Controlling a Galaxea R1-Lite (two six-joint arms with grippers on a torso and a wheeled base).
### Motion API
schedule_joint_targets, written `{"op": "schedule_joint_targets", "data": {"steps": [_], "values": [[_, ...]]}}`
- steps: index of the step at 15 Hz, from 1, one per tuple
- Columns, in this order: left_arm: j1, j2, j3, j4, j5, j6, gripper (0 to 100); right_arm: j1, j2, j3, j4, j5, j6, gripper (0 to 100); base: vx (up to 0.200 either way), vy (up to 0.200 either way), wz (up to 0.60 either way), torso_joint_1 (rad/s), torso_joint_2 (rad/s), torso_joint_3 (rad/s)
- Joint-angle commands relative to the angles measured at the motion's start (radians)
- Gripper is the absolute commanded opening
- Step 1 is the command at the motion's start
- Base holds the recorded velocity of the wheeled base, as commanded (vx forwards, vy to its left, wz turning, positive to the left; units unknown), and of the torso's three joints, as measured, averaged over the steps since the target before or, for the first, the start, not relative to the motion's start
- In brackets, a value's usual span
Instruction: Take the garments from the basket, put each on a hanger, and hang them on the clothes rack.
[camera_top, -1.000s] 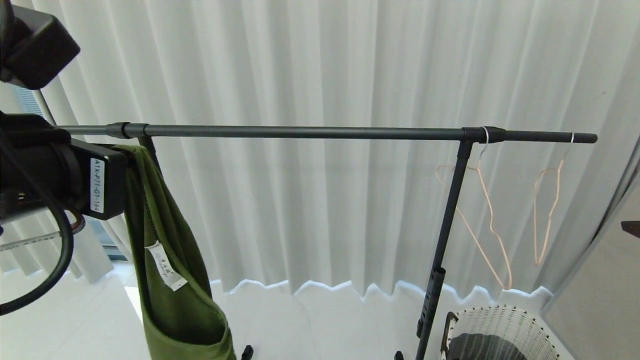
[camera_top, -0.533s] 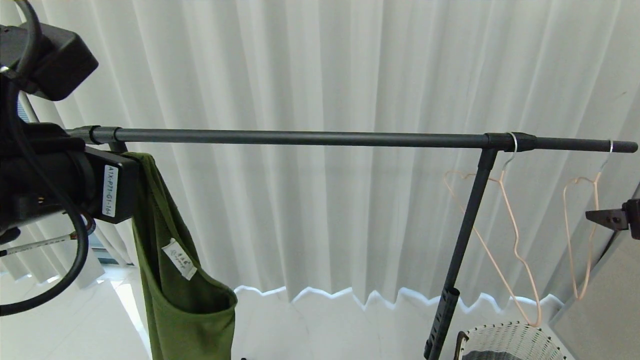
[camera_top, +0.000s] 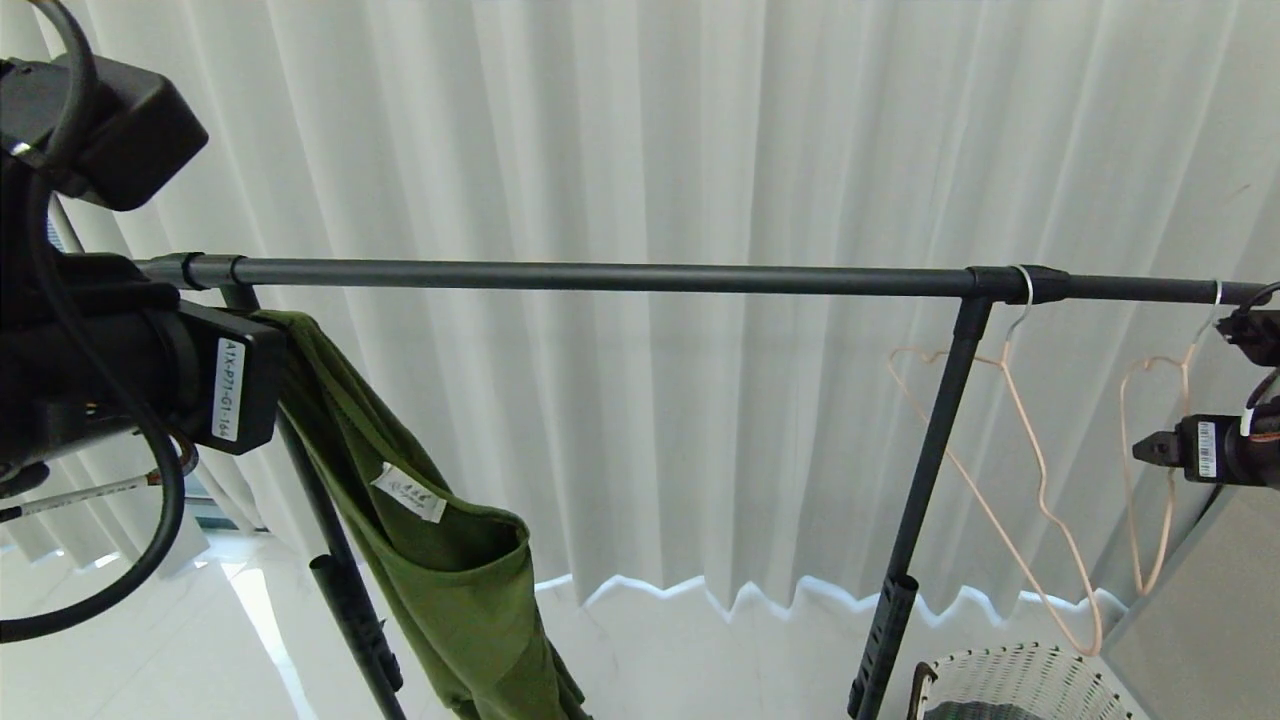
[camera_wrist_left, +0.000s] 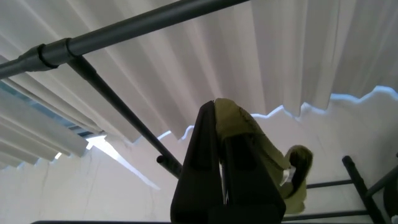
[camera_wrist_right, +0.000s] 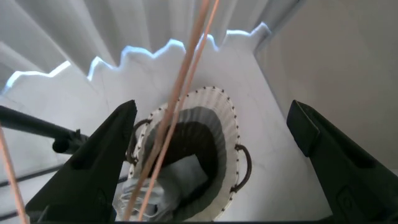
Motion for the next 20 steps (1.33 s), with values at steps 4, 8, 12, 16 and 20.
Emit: {"op": "schedule_joint_targets", "data": {"steps": [4, 8, 12, 16, 20], "values": [[0.000, 0.005, 0.001, 0.000, 0.000, 0.002, 0, -0.030, 0.017, 0.003, 0.006, 0.000, 0.003, 100, 0.000, 0.000, 0.00, 0.000, 0.00, 0.000], [-0.002, 0.005, 0.001, 0.000, 0.000, 0.003, 0, -0.047, 0.014, 0.018, 0.008, -0.001, 0.003, 100, 0.000, 0.000, 0.00, 0.000, 0.00, 0.000], [-0.002, 0.003, 0.001, 0.000, 0.000, 0.003, 0, -0.052, 0.005, 0.027, 0.006, 0.000, 0.003, 100, 0.000, 0.000, 0.00, 0.000, 0.00, 0.000], [-0.002, 0.002, 0.000, 0.000, 0.000, 0.003, 0, -0.052, 0.006, 0.027, 0.002, 0.033, 0.004, 100, 0.000, 0.000, 0.00, 0.000, 0.00, 0.000], [-0.002, -0.001, -0.002, 0.000, 0.002, 0.005, 0, -0.096, 0.036, 0.020, -0.001, 0.122, -0.005, 100, 0.000, 0.000, 0.00, 0.000, 0.00, 0.000]]}}
